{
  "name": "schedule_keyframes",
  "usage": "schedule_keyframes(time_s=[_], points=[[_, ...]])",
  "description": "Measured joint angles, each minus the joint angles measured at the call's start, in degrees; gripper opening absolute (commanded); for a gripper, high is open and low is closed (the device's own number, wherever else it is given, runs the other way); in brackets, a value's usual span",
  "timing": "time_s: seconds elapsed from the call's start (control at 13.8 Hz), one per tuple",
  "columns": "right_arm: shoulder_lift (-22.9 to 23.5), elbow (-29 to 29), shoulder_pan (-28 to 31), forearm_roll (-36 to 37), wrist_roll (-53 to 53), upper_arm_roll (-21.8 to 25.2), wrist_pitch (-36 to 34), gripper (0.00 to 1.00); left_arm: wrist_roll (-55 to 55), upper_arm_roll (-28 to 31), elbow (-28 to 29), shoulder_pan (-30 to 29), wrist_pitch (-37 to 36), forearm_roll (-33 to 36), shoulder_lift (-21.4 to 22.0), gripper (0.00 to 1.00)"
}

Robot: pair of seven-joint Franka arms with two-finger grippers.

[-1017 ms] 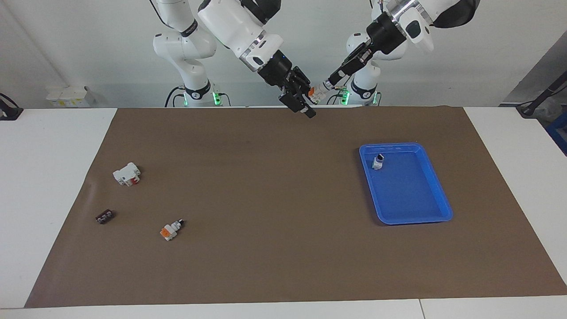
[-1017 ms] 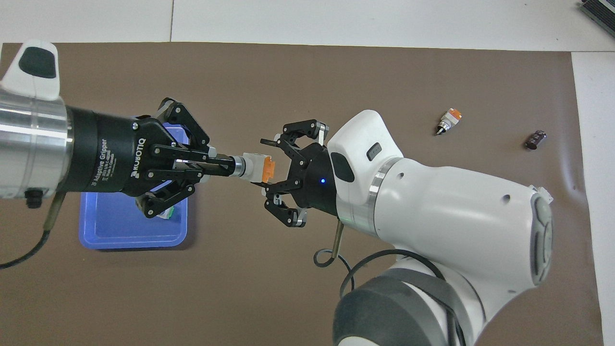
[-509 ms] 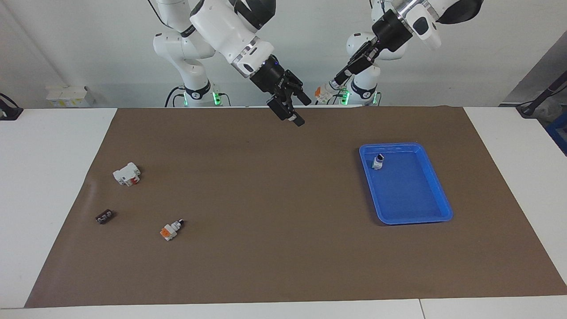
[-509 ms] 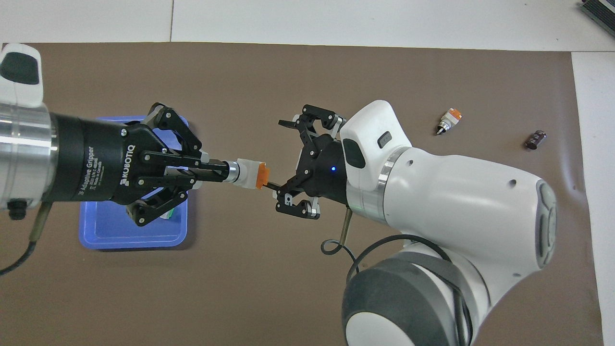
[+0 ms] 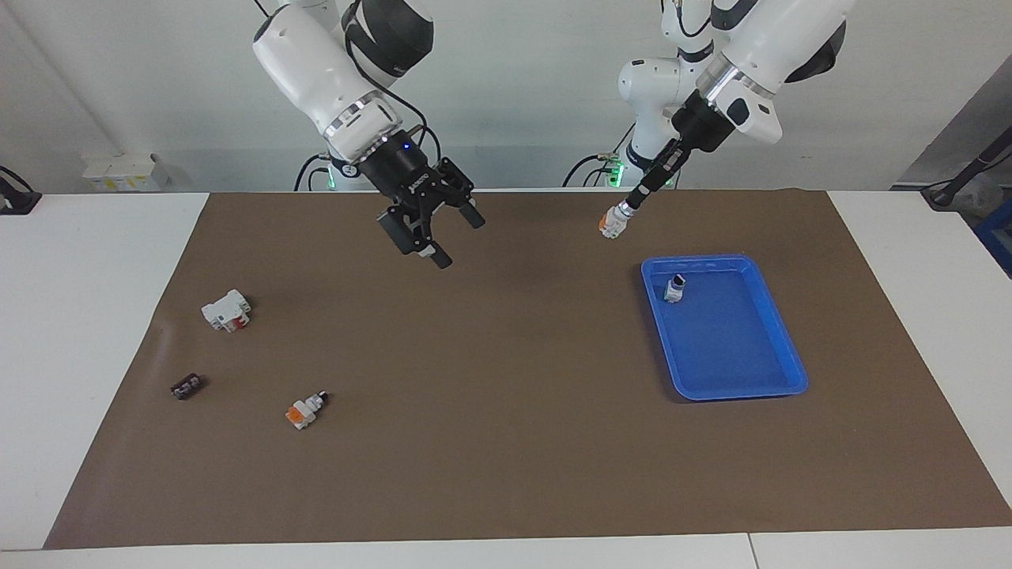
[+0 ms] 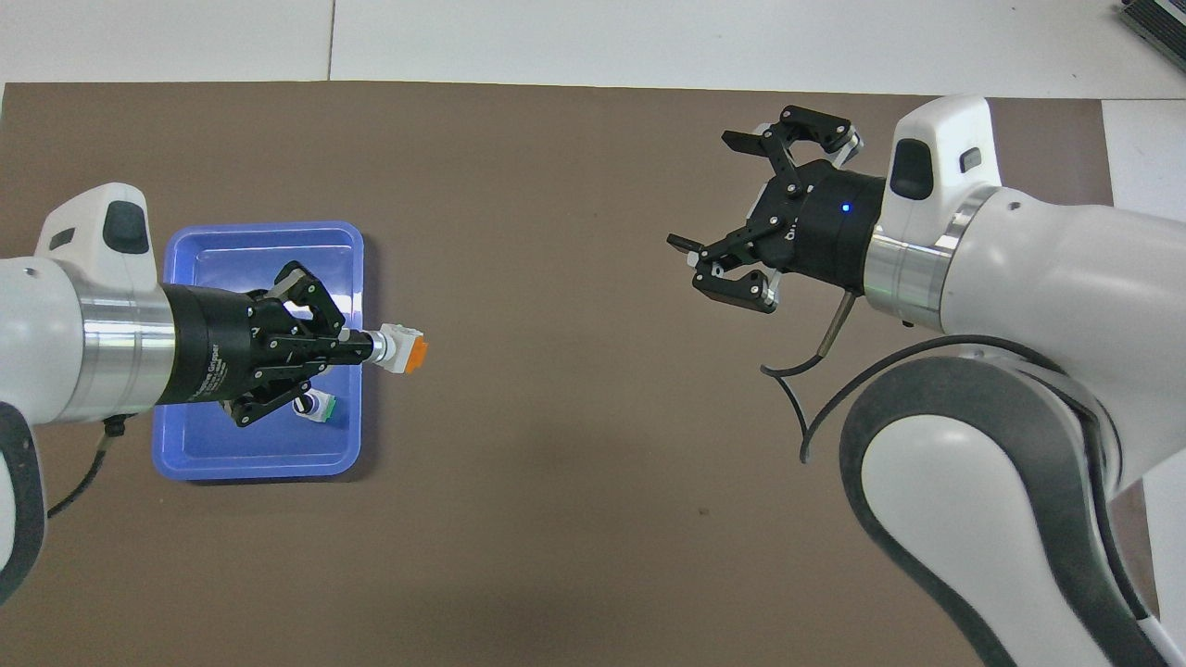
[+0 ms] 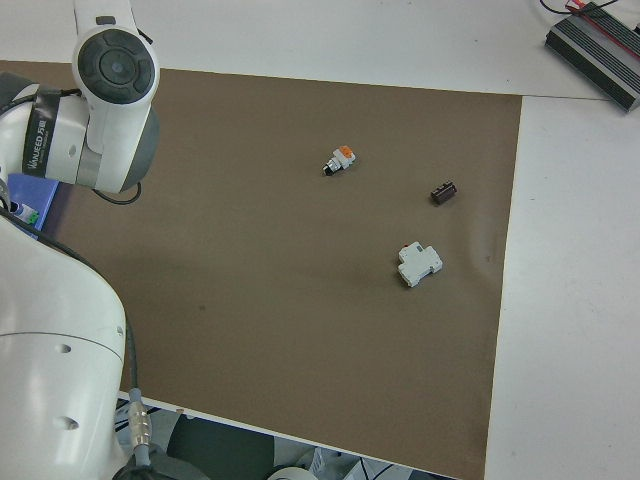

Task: Turn and place switch with both arms
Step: 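Lower the switch into the tray with the left gripper while the right gripper retracts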

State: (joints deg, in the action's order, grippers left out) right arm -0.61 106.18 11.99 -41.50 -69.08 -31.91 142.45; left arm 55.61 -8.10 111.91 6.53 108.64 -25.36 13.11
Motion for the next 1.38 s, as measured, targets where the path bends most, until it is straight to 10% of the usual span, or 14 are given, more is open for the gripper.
schedule_keyframes(time_s=[0.36,0.87,1.38], points=[[0.0,0.5,4.2,2.8,1.9,0.2,-1.0,1.00,-19.8,0.2,9.4,-2.1,1.2,10.9,0.8,0.00],[-0.3,0.5,5.8,21.7,39.7,1.5,-8.3,1.00,-32.8,0.2,15.1,-7.3,13.0,20.1,-4.5,0.00],[-2.1,-1.3,-1.3,31.5,59.4,19.6,-22.7,1.00,-48.1,0.2,17.4,-12.0,15.8,20.6,-8.3,0.00]])
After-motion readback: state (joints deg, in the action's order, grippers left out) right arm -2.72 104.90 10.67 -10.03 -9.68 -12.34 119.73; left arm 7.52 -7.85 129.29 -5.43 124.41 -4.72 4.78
